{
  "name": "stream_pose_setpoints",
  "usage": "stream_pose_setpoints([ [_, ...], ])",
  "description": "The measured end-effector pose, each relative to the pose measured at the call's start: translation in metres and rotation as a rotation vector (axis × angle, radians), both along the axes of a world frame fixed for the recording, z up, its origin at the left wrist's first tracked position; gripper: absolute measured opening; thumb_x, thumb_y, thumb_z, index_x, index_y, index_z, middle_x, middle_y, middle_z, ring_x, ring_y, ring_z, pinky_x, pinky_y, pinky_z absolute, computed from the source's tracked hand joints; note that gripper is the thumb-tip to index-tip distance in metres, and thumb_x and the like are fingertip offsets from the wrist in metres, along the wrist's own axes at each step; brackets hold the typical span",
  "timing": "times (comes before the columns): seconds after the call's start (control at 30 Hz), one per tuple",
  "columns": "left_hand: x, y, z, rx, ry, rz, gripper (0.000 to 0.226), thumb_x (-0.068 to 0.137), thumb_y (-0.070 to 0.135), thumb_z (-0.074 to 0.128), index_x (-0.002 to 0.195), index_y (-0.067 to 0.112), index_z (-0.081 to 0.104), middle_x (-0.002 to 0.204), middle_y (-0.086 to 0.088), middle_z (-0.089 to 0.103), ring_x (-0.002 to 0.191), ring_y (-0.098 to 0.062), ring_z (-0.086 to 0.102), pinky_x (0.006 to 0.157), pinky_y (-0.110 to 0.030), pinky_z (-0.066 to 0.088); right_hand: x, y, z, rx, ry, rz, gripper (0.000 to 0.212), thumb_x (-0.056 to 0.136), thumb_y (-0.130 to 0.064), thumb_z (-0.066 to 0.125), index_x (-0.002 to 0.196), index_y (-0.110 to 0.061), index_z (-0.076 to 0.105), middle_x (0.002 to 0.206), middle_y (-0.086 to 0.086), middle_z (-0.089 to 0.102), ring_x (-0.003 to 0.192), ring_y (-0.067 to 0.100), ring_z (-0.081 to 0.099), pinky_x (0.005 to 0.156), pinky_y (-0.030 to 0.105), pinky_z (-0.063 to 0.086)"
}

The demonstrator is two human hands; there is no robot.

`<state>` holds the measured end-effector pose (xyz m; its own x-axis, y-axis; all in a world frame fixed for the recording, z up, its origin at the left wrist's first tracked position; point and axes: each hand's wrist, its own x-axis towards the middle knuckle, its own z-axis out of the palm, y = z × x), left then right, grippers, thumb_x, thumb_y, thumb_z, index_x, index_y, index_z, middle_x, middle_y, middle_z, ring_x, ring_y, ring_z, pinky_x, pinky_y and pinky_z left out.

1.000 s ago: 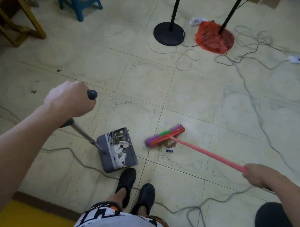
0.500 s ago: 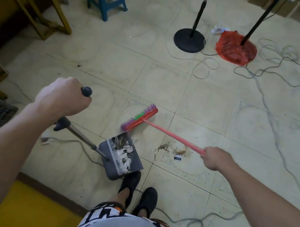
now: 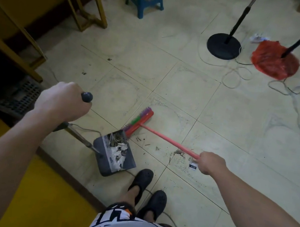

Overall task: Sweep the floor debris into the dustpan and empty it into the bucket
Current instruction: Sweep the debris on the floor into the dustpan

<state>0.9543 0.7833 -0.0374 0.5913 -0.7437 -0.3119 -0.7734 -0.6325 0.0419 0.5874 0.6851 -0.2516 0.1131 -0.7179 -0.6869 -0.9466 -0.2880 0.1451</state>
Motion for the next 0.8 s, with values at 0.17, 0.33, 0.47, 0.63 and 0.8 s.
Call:
stream_pose_setpoints([
  [0.17,0.005,-0.001,-0.001,-0.002,-0.037,0.028,0.031,0.091,0.036,0.058,0.071,0.013,0.058,0.062,-0.01,0.063,0.053,-0.025,0.064,0.056,-0.034,0.057,-0.023,-0.001,0.002,-0.031,0.067,0.012,0.024,0.095,-0.025,0.046,0.114,-0.025,0.059,0.089,-0.005,0.059,0.08,0.016,0.058,0.065,0.027,0.042],
  [0.33,0.0,-0.011,0.004,-0.011,-0.013,0.004,0.03,0.091,0.033,0.058,0.071,0.011,0.059,0.064,-0.011,0.063,0.055,-0.025,0.064,0.058,-0.036,0.058,-0.071,-0.007,0.012,-0.02,0.139,-0.04,0.025,0.095,-0.028,0.044,0.113,-0.029,0.061,0.093,-0.006,0.061,0.083,0.015,0.059,0.065,0.026,0.04],
  [0.47,-0.014,-0.019,0.003,0.001,-0.009,-0.052,0.029,0.092,0.033,0.057,0.074,0.011,0.059,0.066,-0.01,0.063,0.056,-0.025,0.063,0.06,-0.035,0.058,-0.12,-0.011,0.033,-0.004,0.22,-0.088,0.025,0.094,-0.032,0.044,0.111,-0.031,0.062,0.09,-0.008,0.061,0.084,0.014,0.06,0.067,0.026,0.043],
  [0.63,-0.039,-0.03,0.003,0.032,0.02,-0.11,0.029,0.094,0.033,0.055,0.076,0.01,0.058,0.069,-0.012,0.063,0.058,-0.027,0.064,0.063,-0.036,0.058,-0.182,-0.014,0.055,-0.043,0.299,-0.098,0.025,0.092,-0.032,0.044,0.109,-0.032,0.063,0.096,-0.008,0.064,0.088,0.014,0.061,0.072,0.029,0.046],
  [0.8,-0.069,-0.042,0.0,0.057,0.007,-0.143,0.031,0.094,0.034,0.051,0.076,0.009,0.057,0.067,-0.012,0.064,0.053,-0.027,0.065,0.058,-0.035,0.059,-0.238,-0.003,0.086,-0.074,0.379,-0.155,0.026,0.093,-0.034,0.045,0.112,-0.032,0.062,0.109,-0.007,0.065,0.099,0.015,0.062,0.074,0.029,0.044],
])
